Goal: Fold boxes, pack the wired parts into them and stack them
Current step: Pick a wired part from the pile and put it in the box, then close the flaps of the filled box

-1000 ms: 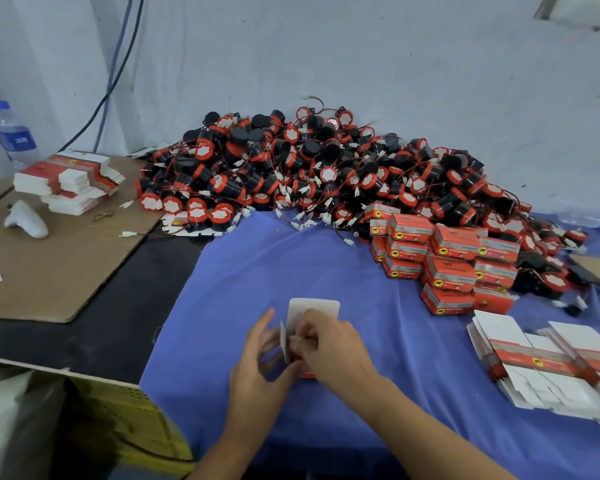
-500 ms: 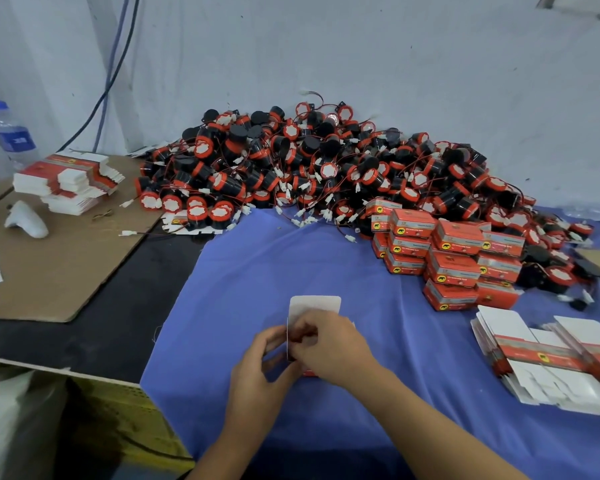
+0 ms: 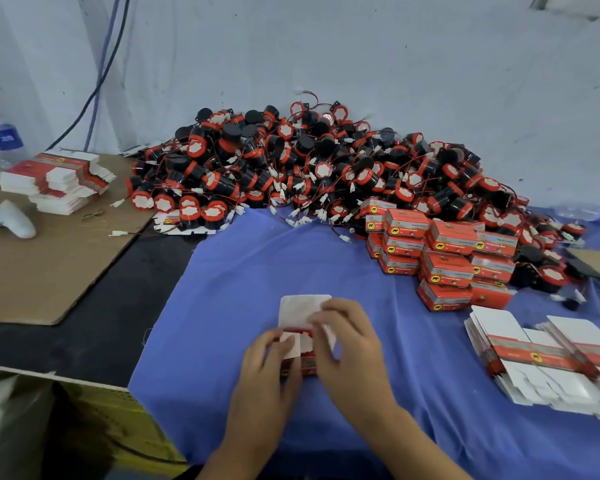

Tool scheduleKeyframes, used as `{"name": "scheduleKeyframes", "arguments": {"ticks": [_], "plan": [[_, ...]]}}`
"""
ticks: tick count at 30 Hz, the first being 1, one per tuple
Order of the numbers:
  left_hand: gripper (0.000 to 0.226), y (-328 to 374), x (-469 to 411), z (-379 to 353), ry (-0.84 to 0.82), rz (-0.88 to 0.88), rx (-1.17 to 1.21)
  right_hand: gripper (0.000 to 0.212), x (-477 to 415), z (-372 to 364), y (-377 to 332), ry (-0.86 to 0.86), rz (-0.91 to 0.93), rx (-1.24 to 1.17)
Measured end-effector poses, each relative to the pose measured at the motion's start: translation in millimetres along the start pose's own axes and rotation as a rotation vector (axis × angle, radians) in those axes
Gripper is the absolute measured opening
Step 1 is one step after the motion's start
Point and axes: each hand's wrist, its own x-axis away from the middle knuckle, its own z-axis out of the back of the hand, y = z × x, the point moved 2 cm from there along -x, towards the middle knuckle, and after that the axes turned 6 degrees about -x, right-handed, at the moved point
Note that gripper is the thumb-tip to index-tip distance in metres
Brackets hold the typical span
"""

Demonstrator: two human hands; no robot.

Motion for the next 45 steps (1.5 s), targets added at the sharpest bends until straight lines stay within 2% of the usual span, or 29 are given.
{"name": "scheduleKeyframes", "arguments": {"ticks": [1, 2, 3, 4, 5, 8, 10, 12, 14, 15, 19, 22, 28, 33, 37, 41, 45], "plan": [[0.035, -1.0, 1.6, -1.1, 0.022, -0.029, -0.067, 0.021, 4.2, 6.4, 9.6, 0.177, -0.065, -0.074], [0.035, -0.5, 0.8, -2.0, 0.034, -0.029, -0.089, 0.027, 5.8, 10.5, 21.1, 0.279, -0.207, -0.196], [0.032, 0.3, -0.5, -1.4, 0.040, -0.019, -0.083, 0.031, 6.3, 10.7, 31.8, 0.290, -0.391, -0.355], [0.027, 1.4, -2.0, -0.8, 0.035, -0.013, -0.061, 0.034, 7.4, 6.3, 41.0, 0.229, -0.548, -0.491], [0.023, 2.0, -3.4, -0.5, 0.032, -0.012, -0.023, 0.035, 8.6, 0.1, 46.2, 0.133, -0.607, -0.529], [0.015, -0.2, -13.1, 2.5, 0.037, 0.027, 0.113, 0.042, 15.4, -19.3, 47.0, -0.001, -0.584, -0.520], [0.027, -5.2, -22.4, 5.3, 0.014, 0.104, 0.226, 0.050, 18.2, -26.9, 44.7, -0.016, -0.529, -0.501], [0.045, -10.7, -28.9, 8.9, -0.038, 0.149, 0.306, 0.047, 20.1, -28.6, 44.9, -0.021, -0.460, -0.444], [0.057, -13.2, -32.9, 11.0, -0.079, 0.096, 0.295, 0.033, 21.6, -27.2, 47.2, -0.001, -0.437, -0.433], [0.055, -13.5, -34.4, 11.7, -0.096, 0.051, 0.266, 0.029, 22.8, -25.9, 48.1, 0.002, -0.440, -0.456], [0.041, -24.9, -34.6, 17.4, -0.226, -0.033, 0.221, 0.036, 29.0, -20.5, 52.1, -0.083, -0.477, -0.567], [0.045, -34.6, -32.3, 22.9, -0.328, -0.044, 0.248, 0.040, 32.1, -20.0, 52.8, -0.196, -0.432, -0.525], [0.040, -35.6, -32.6, 26.7, -0.259, -0.056, 0.244, 0.052, 33.4, -22.3, 53.0, -0.203, -0.342, -0.460], [0.034, -31.1, -33.4, 30.1, -0.198, -0.023, 0.278, 0.054, 34.8, -26.6, 56.2, -0.153, -0.217, -0.387], [0.033, -33.5, -32.0, 29.3, -0.155, 0.000, 0.259, 0.045, 36.3, -28.5, 55.5, -0.144, -0.162, -0.356], [0.032, -31.6, -31.4, 28.9, -0.185, 0.008, 0.287, 0.033, 33.5, -28.0, 51.9, -0.106, -0.262, -0.383], [0.029, -26.6, -33.5, 31.2, -0.150, -0.020, 0.275, 0.030, 35.7, -28.1, 51.7, -0.123, -0.222, -0.355]]}}
